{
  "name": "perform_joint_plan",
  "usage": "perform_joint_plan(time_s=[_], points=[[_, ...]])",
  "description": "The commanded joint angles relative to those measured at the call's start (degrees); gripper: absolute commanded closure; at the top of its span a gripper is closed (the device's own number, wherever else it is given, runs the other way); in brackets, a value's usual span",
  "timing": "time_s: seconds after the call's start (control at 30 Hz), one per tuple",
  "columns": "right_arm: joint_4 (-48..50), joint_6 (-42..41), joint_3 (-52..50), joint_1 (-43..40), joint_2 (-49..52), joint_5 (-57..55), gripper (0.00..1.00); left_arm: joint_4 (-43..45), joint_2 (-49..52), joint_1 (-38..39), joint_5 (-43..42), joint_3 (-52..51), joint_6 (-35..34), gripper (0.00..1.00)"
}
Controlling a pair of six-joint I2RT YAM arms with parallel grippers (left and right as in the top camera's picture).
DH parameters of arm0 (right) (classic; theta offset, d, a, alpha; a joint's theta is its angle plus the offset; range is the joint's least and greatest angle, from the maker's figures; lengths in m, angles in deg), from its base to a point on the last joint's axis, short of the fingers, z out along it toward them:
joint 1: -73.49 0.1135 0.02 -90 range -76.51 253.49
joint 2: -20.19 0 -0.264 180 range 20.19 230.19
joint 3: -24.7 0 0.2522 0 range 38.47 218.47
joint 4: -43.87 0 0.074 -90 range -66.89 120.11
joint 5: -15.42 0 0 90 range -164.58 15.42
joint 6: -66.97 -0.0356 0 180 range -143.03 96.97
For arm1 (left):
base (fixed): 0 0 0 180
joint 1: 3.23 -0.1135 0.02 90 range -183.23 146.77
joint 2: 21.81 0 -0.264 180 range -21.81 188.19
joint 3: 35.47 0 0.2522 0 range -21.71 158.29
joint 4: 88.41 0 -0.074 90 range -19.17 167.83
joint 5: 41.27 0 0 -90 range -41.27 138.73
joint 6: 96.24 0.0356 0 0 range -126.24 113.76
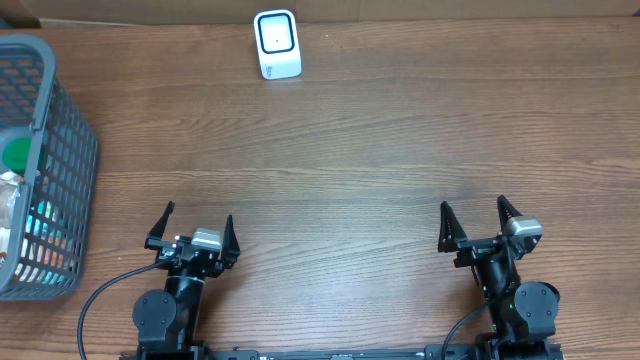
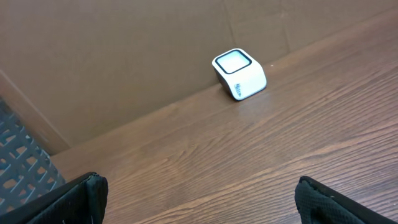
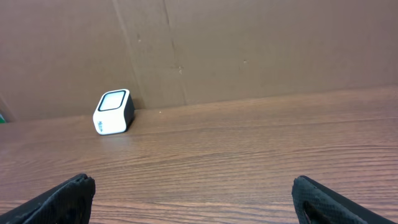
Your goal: Scan the item barcode
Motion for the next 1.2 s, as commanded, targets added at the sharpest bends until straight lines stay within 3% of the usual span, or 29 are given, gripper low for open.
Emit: perform_joint_plan(time_s=[0.0, 0.5, 0.83, 1.17], points=[[0.15, -0.13, -0.61, 0.33, -0.68, -0.55, 0.0, 0.04, -0.63, 0.11, 0.37, -0.37, 1.36, 0.0], [0.15, -0.13, -0.61, 0.33, -0.68, -0.55, 0.0, -0.17, -0.59, 0.09, 0.98, 2.99, -13.25, 0.0], [0.15, -0.13, -0.61, 0.33, -0.68, -0.55, 0.0, -5.81, 1.29, 0.09, 1.09, 12.09, -13.62, 0.0], [0.15, -0.13, -0.61, 0.33, -0.68, -0.55, 0.0, -8.37, 15.06, 0.11, -2.93, 23.8, -16.15, 0.0]])
